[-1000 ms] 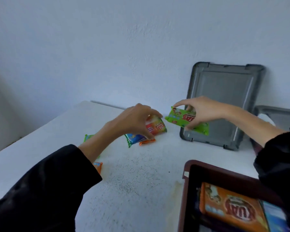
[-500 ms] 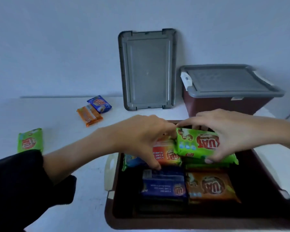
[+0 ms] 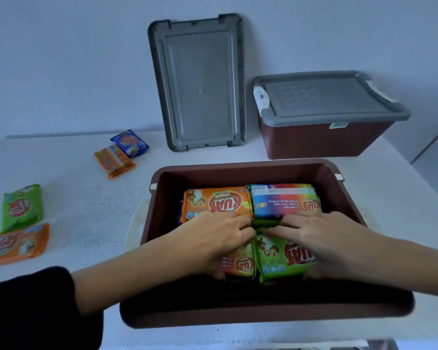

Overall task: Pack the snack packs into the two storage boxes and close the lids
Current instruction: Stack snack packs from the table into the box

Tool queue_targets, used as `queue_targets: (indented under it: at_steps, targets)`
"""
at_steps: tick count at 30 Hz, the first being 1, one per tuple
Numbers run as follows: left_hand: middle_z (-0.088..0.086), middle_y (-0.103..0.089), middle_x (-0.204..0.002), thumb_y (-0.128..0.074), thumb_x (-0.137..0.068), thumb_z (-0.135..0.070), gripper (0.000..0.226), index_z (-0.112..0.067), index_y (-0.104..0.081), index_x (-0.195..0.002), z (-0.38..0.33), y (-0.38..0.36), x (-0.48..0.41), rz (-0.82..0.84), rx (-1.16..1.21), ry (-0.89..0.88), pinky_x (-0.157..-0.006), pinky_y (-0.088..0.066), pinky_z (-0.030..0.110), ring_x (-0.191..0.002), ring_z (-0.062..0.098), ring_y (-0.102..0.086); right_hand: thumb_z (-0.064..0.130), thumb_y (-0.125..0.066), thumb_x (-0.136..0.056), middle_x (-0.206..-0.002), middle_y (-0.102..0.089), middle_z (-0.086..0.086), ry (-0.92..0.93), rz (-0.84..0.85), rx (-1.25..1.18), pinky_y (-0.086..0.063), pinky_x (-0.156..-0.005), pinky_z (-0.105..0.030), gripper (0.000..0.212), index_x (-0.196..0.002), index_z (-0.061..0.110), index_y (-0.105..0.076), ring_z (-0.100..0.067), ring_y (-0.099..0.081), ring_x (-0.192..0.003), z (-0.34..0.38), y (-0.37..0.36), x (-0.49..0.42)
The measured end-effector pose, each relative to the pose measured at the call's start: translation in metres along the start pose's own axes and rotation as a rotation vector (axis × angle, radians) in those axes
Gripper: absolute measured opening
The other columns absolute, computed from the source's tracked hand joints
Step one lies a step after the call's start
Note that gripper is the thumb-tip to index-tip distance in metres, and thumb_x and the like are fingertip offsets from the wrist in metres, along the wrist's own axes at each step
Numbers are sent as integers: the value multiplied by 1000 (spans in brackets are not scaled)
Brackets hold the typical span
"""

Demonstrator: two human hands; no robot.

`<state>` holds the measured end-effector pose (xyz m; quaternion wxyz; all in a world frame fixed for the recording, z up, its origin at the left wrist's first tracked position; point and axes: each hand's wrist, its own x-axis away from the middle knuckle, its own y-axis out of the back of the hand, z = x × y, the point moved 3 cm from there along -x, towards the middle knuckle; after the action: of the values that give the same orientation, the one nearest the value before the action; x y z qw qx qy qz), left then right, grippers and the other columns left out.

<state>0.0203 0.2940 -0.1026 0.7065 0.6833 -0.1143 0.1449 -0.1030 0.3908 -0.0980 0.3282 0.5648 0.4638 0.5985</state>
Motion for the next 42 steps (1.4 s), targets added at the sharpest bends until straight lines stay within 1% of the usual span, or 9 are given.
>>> queue_targets:
  at_steps: [11, 17, 23, 26, 28, 30, 34, 38, 42]
  targets:
    - [-1, -33, -138, -69, -76, -43, 78, -16, -30, -138, -1, 1, -2, -7, -8, -10, -93, -43, 33, -126, 16, -36, 46, -51, -87, -136, -40, 11, 69, -62, 2, -41, -91, -28, 58, -140, 37, -28, -11, -40, -126, 2, 12, -3]
    - [-3, -54, -121, -54, -88, -45, 40, -20, -54, -119, 25, 19, 29, -280, 193, 46, -80, -43, 29, -107, 15, -54, 48, -56, -84, -116, -54, 21, 54, -308, -187, -41, -79, -18, 45, -128, 40, -48, 0, -51, -108, -8, 64, -17]
    - [-9, -62, -95, -59, -87, -36, 23, -20, -65, -102, 98, 18, 94, -591, 360, 369, -73, -49, 27, -83, 5, -59, 40, -60, -83, -106, -56, 16, 136, -487, -303, -48, -85, -24, 46, -128, 36, -51, 0, -52, -96, 4, 119, -81]
    - [-11, -60, -100, -59, -82, -43, 28, -24, -64, -102, 145, -3, 134, -691, 407, 625, -77, -50, 28, -87, 7, -59, 35, -62, -84, -105, -56, 10, 192, -525, -317, -45, -83, -26, 47, -130, 33, -50, -8, -53, -95, 22, 138, -130]
    - [-6, -60, -107, -61, -83, -39, 25, -25, -64, -103, 176, -24, 162, -713, 422, 812, -79, -50, 31, -94, 11, -60, 32, -62, -84, -109, -59, 3, 215, -535, -313, -47, -85, -33, 48, -130, 32, -49, -15, -56, -99, 35, 147, -166]
    - [-4, -57, -111, -63, -84, -33, 23, -25, -63, -106, 202, -47, 188, -729, 443, 982, -80, -49, 32, -99, 13, -59, 31, -61, -85, -111, -57, 0, 228, -514, -290, -45, -81, -30, 49, -133, 32, -46, -17, -54, -103, 49, 154, -201]
    - [4, -52, -121, -63, -85, -31, 33, -20, -58, -116, 246, -93, 229, -686, 528, 1285, -84, -43, 32, -108, 21, -56, 28, -58, -86, -101, -48, -1, 235, -418, -205, -36, -72, -27, 50, -134, 27, -45, -21, -50, -106, 74, 158, -273]
    - [9, -45, -132, -59, -86, -31, 48, -19, -47, -131, 275, -133, 244, -579, 602, 1462, -91, -43, 36, -118, 26, -47, 36, -62, -82, -113, -52, -13, 208, -275, -178, -45, -83, -34, 49, -127, 19, -50, -27, -51, -109, 90, 149, -345]
    - [14, -34, -141, -57, -85, -47, 69, -19, -31, -142, 293, -163, 242, -421, 727, 1527, -101, -38, 41, -129, 32, -35, 51, -54, -84, -133, -42, -19, 136, -134, -208, -39, -95, -34, 66, -141, 28, -31, -33, -42, -122, 96, 128, -405]
